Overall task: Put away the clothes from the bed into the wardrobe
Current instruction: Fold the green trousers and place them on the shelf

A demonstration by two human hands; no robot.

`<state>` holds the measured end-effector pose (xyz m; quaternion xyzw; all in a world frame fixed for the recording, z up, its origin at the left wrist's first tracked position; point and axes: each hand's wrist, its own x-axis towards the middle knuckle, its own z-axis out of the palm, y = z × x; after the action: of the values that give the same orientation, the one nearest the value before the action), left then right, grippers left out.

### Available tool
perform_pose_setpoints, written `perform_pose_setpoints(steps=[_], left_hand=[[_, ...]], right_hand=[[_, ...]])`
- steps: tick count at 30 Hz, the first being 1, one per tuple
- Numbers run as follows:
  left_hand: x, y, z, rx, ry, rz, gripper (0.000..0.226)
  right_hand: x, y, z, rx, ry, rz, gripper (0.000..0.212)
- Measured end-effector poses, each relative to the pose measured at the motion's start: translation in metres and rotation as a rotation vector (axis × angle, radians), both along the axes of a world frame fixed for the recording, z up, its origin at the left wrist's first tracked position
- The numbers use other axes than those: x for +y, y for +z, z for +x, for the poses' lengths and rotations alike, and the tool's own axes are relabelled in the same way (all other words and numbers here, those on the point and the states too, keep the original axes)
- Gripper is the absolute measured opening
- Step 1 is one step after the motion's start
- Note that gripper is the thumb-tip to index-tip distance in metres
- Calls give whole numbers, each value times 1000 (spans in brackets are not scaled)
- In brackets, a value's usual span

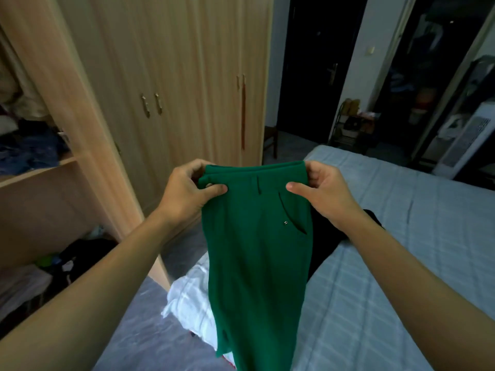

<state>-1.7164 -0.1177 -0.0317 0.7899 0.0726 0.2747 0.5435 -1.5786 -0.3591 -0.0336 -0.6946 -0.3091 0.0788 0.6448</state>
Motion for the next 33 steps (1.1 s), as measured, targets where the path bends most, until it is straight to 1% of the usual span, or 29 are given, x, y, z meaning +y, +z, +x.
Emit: perform_pose_setpoints(steps=[3,6,10,13,15,18,21,24,28,31,33], left_hand=[[21,-25,50,45,15,29,29],[50,-58,109,84,44,47,30],[94,-108,195,174,88,137,30],[122,-152,249,271,113,227,28],[138,-182,281,319,109,247,27],[152,-220,312,365,114,293,28],[155,-251,320,390,91,327,29],[148,-275,309,382,36,339,30],[130,-294,275,356,-43,374,33],[111,-303,241,349,-71,427,32],[96,-308,214,357,-89,449,34]], right_hand=[[17,-17,44,28,-42,-33,26],[46,-46,99,48,-90,-83,22],[95,-99,185,78,-157,-213,19],[131,-144,242,46,-192,-347,17],[151,-173,271,30,-223,-421,16],[166,-212,294,20,-261,-478,16],[165,-242,300,6,-245,-516,20],[153,-267,291,10,-217,-533,25],[128,-291,259,-51,-161,-528,21],[105,-301,223,-152,-108,-527,19],[88,-308,196,-187,-82,-533,20]])
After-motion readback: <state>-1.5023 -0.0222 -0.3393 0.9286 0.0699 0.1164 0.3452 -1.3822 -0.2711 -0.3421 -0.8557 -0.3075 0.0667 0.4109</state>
